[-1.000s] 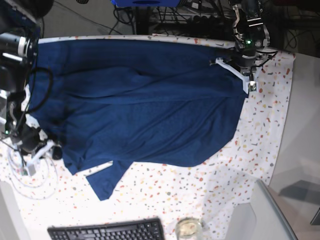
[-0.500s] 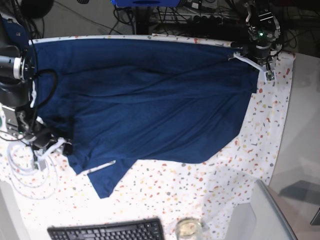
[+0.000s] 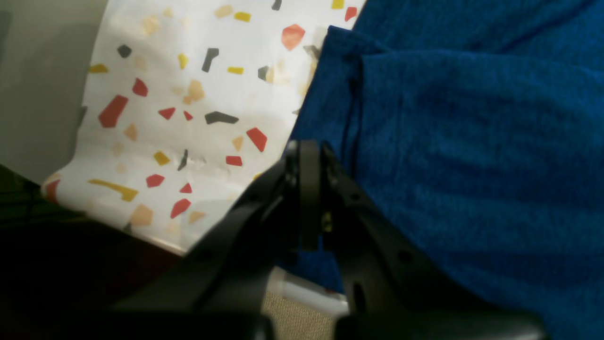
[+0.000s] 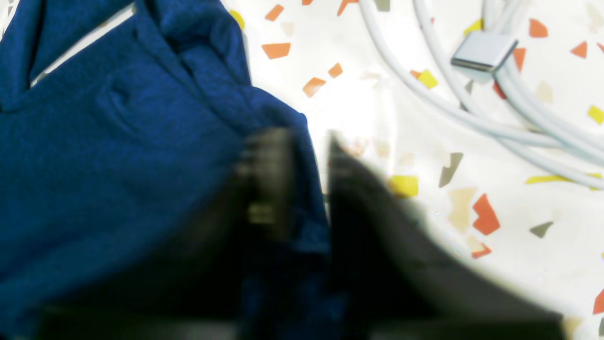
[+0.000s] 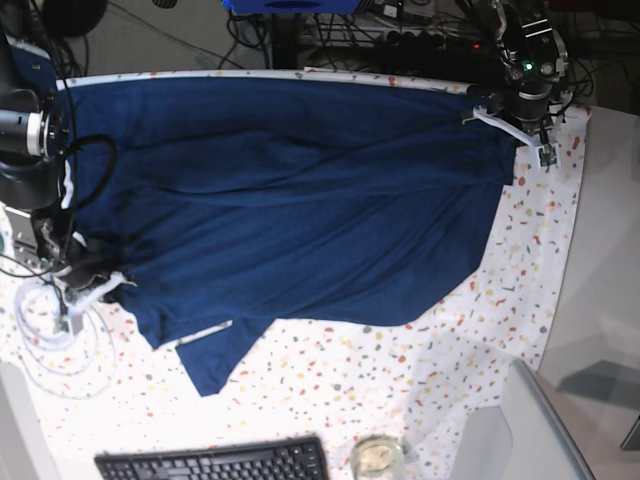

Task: Layout the t-shirt on the table in an organized manner, then fold the t-shirt properly
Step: 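Grasp the shirt corner with the right gripper and pull it outward, then adjust the right gripper's hold on the shirt corner, smoothing it flat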

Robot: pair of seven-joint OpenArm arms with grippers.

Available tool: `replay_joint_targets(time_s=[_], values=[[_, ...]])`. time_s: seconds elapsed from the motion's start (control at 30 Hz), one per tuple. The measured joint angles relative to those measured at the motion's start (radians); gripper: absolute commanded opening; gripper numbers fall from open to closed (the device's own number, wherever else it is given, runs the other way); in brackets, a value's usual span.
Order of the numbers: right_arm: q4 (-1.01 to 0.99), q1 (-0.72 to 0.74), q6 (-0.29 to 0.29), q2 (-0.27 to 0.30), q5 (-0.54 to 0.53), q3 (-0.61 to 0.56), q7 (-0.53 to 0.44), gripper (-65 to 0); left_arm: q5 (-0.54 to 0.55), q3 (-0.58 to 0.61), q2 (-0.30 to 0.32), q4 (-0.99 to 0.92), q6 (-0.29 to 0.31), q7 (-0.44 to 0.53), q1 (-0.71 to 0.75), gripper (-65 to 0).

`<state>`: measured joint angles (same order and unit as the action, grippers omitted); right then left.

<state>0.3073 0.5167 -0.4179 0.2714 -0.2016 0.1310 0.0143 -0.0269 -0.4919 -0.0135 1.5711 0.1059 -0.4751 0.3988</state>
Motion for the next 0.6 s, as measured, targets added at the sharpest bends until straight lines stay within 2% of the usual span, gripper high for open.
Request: replay_joint_targets(time_s=[0.03,0.27,0.37,0.47,0.6], values=[[0.0,0.0,0.0,0.0,0.0,0.0,0.0,-62.9,0.0,0.0,0.0,0.0,0.0,0.0,0.0,-65.0],[0.022,-0.021,-0.002,0.0,-0.001,0.0,-0.005,-64.8,-0.003,0.0,0.0,0.0,0.0,0.0,0.0,-65.0],[0.13,-0.095,-0.056,0.0,0.0,0.001,-0.003,-64.4,-0.003,-0.001,-0.001,0.0,0.0,0.0,0.0,-65.0],[0.269,-0.177,-0.061,-0.007,0.0,0.013,0.011,-64.2,-0.01,-0.002,-0.001,0.001,0.0,0.0,0.0,-65.0],[0.417,-0.227,-0.061,-0.039,-0.001,0.203,0.015,-63.9,-0.01,-0.002,0.0,0.002,0.0,0.0,0.0,-65.0]])
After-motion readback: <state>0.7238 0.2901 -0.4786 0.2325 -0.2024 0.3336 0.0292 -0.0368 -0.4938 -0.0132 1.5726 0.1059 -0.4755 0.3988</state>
